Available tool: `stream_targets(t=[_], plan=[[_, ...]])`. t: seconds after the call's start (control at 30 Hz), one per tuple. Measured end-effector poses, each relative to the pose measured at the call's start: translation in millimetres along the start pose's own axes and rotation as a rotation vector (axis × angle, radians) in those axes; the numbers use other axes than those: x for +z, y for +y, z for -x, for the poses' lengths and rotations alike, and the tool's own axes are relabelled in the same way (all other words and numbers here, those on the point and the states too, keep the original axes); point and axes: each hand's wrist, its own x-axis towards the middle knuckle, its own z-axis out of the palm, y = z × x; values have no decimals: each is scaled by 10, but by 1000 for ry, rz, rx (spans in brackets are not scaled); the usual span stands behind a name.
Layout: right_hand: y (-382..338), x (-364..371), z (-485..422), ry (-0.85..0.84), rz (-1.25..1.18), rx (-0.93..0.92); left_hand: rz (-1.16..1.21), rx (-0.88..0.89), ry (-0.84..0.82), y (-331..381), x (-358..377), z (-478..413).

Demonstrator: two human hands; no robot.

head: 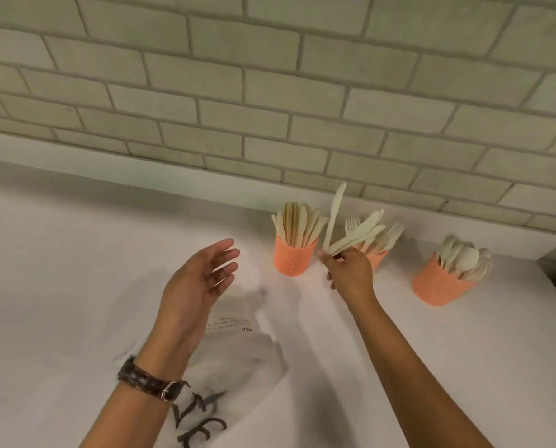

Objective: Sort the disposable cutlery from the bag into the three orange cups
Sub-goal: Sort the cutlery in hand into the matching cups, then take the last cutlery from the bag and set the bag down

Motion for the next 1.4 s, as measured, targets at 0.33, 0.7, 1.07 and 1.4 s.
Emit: stream_targets(t=[0.33, 0.7, 1.07, 1.4], plan=[[-165, 563, -565, -27, 242, -19, 54, 10, 92, 137, -320, -172], [-346, 482, -705, -203, 541, 135, 37, 3, 93, 122, -358, -238], [-221, 302, 459, -238, 225, -122, -579, 164, 10, 329, -605, 200], [85, 786, 1433, -580, 271, -257, -917, 372, 30, 284, -1121, 764]])
